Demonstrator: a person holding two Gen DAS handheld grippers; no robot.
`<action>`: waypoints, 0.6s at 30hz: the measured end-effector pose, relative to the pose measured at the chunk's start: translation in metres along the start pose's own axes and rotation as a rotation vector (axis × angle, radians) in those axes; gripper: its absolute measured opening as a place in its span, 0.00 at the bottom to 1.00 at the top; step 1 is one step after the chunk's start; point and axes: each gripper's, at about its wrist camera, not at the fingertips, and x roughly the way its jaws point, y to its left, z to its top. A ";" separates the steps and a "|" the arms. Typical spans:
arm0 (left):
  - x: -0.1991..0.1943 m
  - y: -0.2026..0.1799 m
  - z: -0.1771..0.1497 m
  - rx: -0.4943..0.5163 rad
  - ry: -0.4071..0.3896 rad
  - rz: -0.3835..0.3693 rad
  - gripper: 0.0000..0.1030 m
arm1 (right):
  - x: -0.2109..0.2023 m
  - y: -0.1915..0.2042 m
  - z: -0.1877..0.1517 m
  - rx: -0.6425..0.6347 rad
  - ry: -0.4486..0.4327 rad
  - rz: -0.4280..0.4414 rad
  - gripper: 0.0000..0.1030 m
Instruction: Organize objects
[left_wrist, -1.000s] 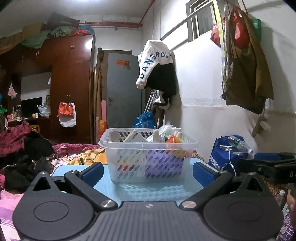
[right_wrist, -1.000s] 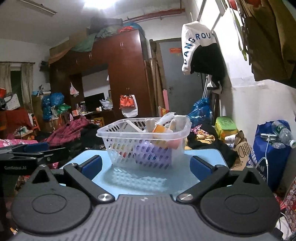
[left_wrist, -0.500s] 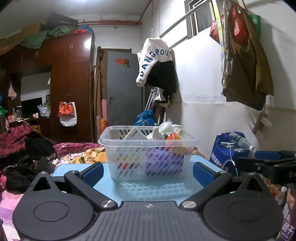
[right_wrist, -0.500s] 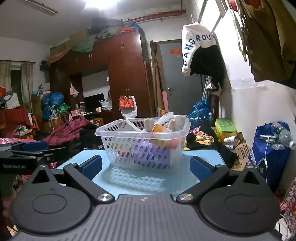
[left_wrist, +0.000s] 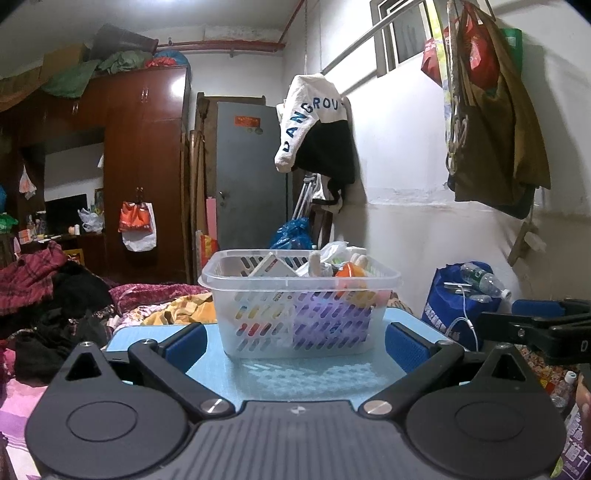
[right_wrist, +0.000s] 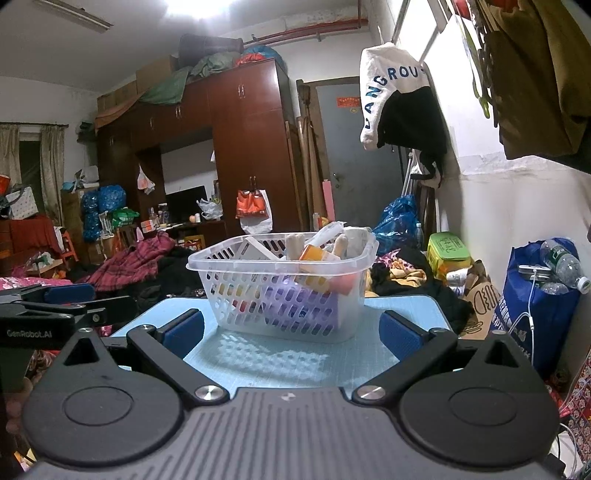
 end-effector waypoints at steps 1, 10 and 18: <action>0.000 0.000 0.001 -0.001 -0.001 0.002 1.00 | 0.000 0.000 0.000 0.000 0.000 0.001 1.00; -0.001 0.001 0.002 -0.003 -0.006 0.000 1.00 | 0.001 0.000 -0.002 -0.004 -0.003 0.001 1.00; -0.001 0.000 0.002 -0.005 -0.005 0.005 1.00 | -0.002 -0.001 -0.001 0.007 -0.010 0.000 1.00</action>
